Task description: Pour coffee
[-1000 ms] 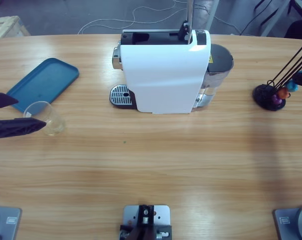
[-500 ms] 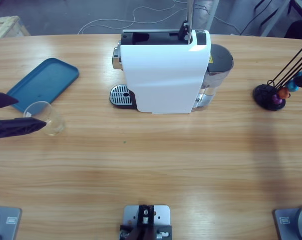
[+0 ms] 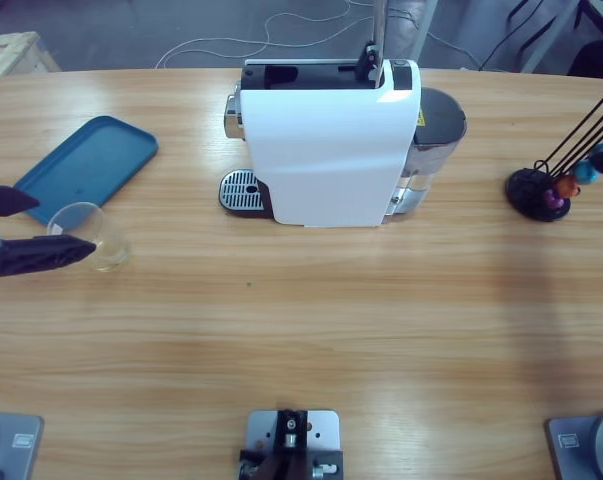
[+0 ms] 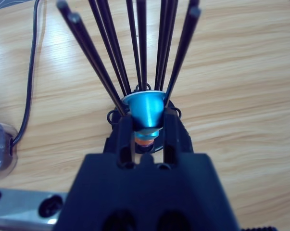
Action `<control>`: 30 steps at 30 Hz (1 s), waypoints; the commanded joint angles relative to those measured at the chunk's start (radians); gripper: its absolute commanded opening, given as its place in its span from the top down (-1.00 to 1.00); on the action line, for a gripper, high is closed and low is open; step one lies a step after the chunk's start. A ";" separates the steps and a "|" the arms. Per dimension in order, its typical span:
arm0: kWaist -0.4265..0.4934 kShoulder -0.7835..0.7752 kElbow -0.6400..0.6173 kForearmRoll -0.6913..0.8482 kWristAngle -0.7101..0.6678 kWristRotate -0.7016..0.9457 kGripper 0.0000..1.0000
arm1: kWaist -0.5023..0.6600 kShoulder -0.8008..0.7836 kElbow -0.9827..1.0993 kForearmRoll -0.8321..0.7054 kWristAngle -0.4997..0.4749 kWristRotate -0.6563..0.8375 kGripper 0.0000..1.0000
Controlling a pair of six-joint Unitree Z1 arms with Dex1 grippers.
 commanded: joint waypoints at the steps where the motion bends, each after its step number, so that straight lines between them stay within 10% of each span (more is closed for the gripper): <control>1: -0.014 0.011 0.056 -0.026 -0.013 -0.018 -0.98 | -0.013 -0.087 -0.085 0.114 -0.007 -0.011 1.00; 16: -0.014 0.014 0.069 -0.035 -0.013 -0.022 -0.98 | 0.040 -0.306 -0.339 0.430 0.021 -0.038 1.00; 23: -0.014 0.004 0.070 -0.041 -0.013 -0.018 -0.98 | 0.363 -0.263 -0.394 0.473 0.409 -0.276 1.00; 30: -0.014 -0.048 0.077 -0.038 -0.008 0.038 -1.00 | 0.721 0.042 -0.790 0.780 0.419 -0.579 1.00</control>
